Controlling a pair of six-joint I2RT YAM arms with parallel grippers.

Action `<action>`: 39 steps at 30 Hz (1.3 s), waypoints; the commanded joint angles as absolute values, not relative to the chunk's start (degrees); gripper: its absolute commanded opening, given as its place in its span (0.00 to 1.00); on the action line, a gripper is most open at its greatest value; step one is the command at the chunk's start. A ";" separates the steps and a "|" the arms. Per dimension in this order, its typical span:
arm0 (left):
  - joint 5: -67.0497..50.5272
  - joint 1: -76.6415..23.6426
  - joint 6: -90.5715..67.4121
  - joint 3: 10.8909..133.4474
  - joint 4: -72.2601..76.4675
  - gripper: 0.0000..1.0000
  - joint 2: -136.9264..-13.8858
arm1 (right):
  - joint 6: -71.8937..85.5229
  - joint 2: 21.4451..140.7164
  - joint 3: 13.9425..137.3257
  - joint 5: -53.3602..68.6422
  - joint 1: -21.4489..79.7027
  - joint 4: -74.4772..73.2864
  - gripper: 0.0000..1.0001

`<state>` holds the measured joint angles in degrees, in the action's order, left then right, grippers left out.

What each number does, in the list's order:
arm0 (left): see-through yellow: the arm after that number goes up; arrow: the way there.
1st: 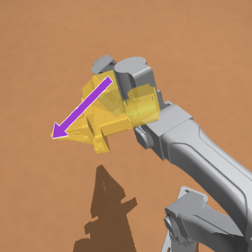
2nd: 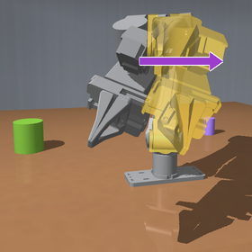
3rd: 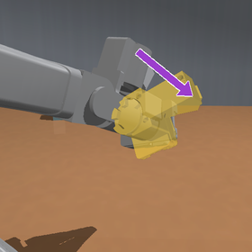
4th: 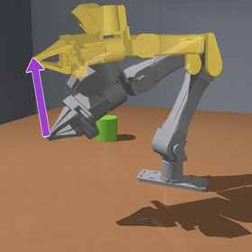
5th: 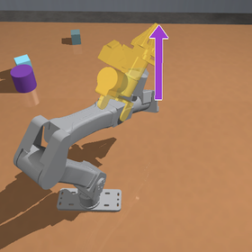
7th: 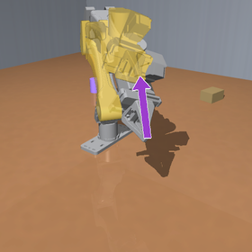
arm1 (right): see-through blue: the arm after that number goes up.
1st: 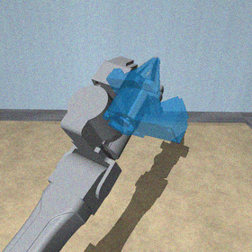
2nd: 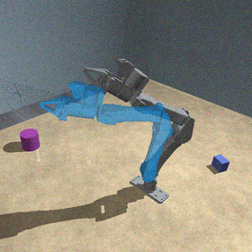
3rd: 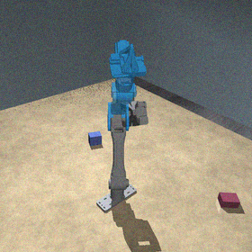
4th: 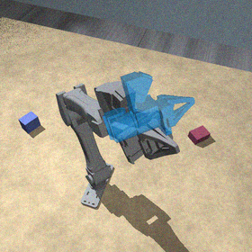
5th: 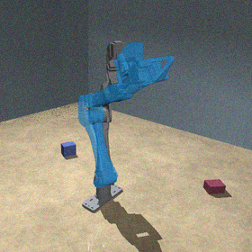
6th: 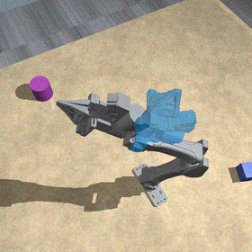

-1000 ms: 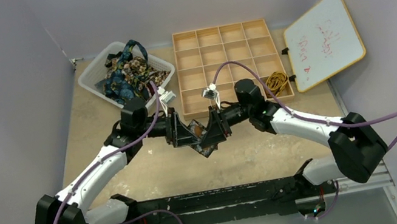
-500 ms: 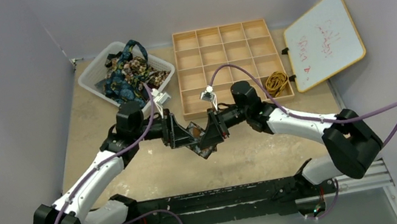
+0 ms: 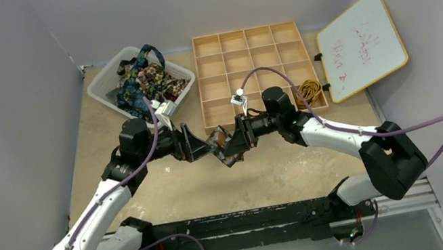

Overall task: Roll the ties
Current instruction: Place the tie in the storage box.

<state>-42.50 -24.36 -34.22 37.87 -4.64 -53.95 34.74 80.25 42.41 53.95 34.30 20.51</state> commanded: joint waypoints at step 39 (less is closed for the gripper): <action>-34.04 -23.82 -30.92 41.07 -15.90 0.94 -51.03 | 50.62 80.43 57.33 1.40 16.26 -13.27 0.28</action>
